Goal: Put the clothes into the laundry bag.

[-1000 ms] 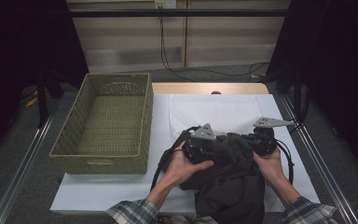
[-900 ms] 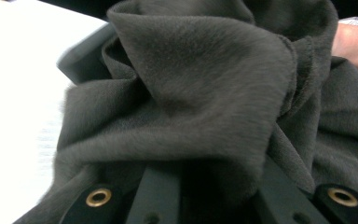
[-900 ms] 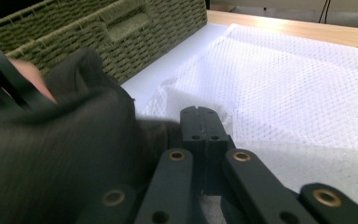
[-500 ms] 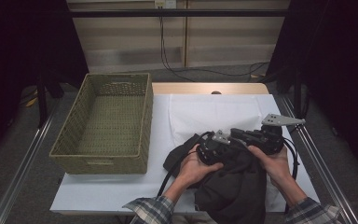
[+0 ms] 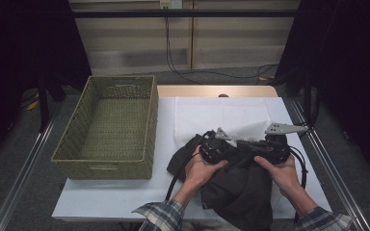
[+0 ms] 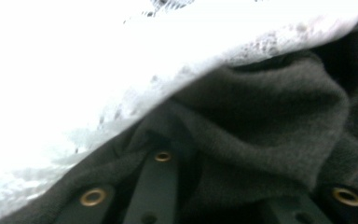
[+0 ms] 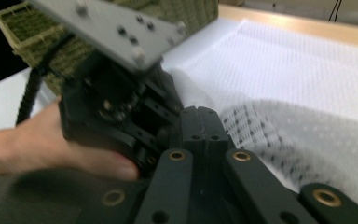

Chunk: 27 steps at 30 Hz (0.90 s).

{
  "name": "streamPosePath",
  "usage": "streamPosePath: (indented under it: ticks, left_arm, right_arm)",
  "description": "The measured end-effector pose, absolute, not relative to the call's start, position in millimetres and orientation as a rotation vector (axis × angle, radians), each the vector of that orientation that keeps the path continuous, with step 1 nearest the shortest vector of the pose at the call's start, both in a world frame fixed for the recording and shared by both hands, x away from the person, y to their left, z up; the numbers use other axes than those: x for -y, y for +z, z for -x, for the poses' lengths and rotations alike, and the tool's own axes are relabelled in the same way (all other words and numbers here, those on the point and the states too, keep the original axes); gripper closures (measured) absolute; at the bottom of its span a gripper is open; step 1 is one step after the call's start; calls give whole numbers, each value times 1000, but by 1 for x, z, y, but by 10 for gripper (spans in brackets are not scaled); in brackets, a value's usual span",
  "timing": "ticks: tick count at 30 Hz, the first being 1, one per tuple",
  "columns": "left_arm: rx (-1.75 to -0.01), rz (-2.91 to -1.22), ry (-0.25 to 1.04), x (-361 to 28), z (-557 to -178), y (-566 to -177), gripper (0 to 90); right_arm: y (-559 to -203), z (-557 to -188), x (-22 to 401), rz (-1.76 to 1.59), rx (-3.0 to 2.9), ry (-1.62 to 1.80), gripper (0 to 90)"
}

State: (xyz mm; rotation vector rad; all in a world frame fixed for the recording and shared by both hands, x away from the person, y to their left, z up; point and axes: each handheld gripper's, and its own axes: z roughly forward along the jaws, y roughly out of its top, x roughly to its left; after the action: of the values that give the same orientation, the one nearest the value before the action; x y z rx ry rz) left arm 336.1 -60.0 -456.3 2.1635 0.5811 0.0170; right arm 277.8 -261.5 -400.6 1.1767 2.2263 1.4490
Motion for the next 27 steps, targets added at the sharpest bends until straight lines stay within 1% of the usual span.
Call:
streamPosePath:
  ticks: [3,4,5,7,9,10,13,14,16,17,18,19,20,21,22,23,25,26,27]
  left_arm:
    - [-530,-2139,22,45,-328,-445,623]
    - [-516,-2140,27,38,-325,-439,555]
    - [-501,-2122,61,29,-322,-432,505]
    - [-496,-2093,85,12,-319,-421,386]
    - [-501,-2079,150,-6,-318,-413,341]
    - [-505,-2072,184,-12,-319,-412,305]
    - [-607,-2063,211,-34,-327,-418,211]
    - [-627,-2083,182,-38,-332,-428,154]
    - [-647,-2157,162,-38,-335,-445,122]
    - [-659,-2199,114,-36,-338,-457,116]
    - [-663,-2213,77,-35,-338,-465,121]
    - [-655,-2218,72,-33,-337,-471,138]
    - [-643,-2248,88,-30,-333,-477,169]
    - [-627,-2253,95,-29,-331,-477,231]
    - [-614,-2254,73,-29,-329,-476,380]
    - [-600,-2254,64,-29,-328,-473,477]
    - [-579,-2247,59,-34,-325,-465,750]
    - [-579,-2214,46,-36,-324,-463,800]
    - [-591,-2186,18,-39,-323,-459,830]
  right_arm:
    - [-402,-277,264,-1180,-2232,1449,900]
    - [-402,-277,265,-1175,-2231,1448,900]
    - [-402,-277,265,-1178,-2229,1449,900]
    - [-402,-277,266,-1184,-2227,1453,900]
    - [-402,-277,266,-1184,-2227,1458,900]
    - [-402,-277,266,-1182,-2225,1462,900]
    - [-401,-277,267,-1183,-2226,1461,900]
    - [-401,-278,267,-1187,-2224,1463,900]
    - [-401,-279,267,-1184,-2227,1464,900]
    - [-401,-279,267,-1187,-2224,1464,900]
    - [-401,-280,267,-1182,-2229,1462,900]
    - [-401,-280,267,-1181,-2229,1462,900]
    - [-401,-280,267,-1181,-2229,1462,900]
    - [-402,-280,268,-1178,-2231,1460,900]
    - [-402,-281,267,-1181,-2229,1462,900]
    - [-402,-281,268,-1184,-2228,1462,900]
    - [-402,-281,268,-1181,-2228,1462,900]
    - [-402,-281,268,-1187,-2222,1464,900]
    - [-401,-281,269,-1181,-2222,1467,900]
